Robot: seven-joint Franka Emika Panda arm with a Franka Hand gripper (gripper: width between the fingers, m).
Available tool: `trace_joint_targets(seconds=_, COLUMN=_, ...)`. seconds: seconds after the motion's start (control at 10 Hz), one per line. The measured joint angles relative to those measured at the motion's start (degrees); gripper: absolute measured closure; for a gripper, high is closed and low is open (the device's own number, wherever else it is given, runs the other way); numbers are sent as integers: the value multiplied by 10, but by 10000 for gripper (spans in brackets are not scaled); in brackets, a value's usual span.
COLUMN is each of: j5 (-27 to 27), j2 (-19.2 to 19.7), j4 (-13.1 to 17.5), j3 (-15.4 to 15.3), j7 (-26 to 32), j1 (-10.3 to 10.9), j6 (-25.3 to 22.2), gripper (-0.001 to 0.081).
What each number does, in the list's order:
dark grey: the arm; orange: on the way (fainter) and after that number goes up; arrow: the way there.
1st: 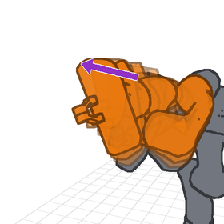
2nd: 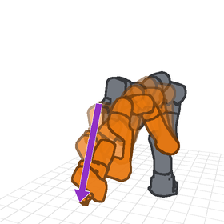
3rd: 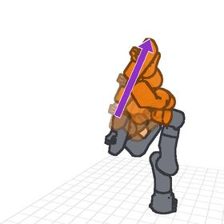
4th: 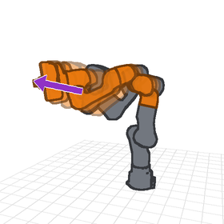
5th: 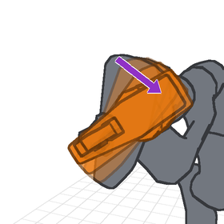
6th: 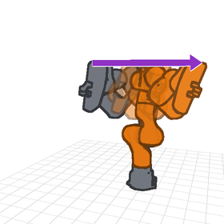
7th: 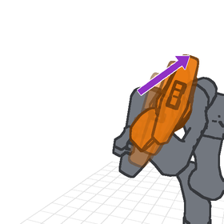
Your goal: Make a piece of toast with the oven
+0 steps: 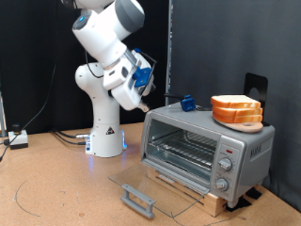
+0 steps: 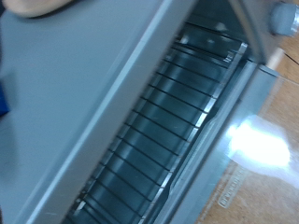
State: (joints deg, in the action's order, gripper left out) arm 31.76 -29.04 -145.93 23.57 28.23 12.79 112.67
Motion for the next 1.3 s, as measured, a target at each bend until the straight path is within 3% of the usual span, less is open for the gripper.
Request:
trace_joint_targets(seconds=0.2, j5=-16, j2=-33, j4=-9, j3=-27, j7=-7, j1=-1, j6=-3, gripper=-1)
trace_joint_targets(seconds=0.3, j5=-14, j2=-31, j4=-9, j3=-26, j7=-7, j1=-1, j6=-3, gripper=-1)
trace_joint_targets(seconds=0.5, j5=-3, j2=-43, j4=-8, j3=-26, j7=34, j1=10, j6=-41, gripper=-1)
trace_joint_targets(seconds=0.8, j5=-4, j2=-97, j4=-14, j3=-43, j7=72, j1=23, j6=-91, gripper=-1)
trace_joint_targets(seconds=1.1, j5=-3, j2=-157, j4=-30, j3=-86, j7=32, j1=23, j6=-100, gripper=-1)
trace_joint_targets(seconds=1.3, j5=-1, j2=-187, j4=-42, j3=-98, j7=-2, j1=21, j6=-111, gripper=-1)
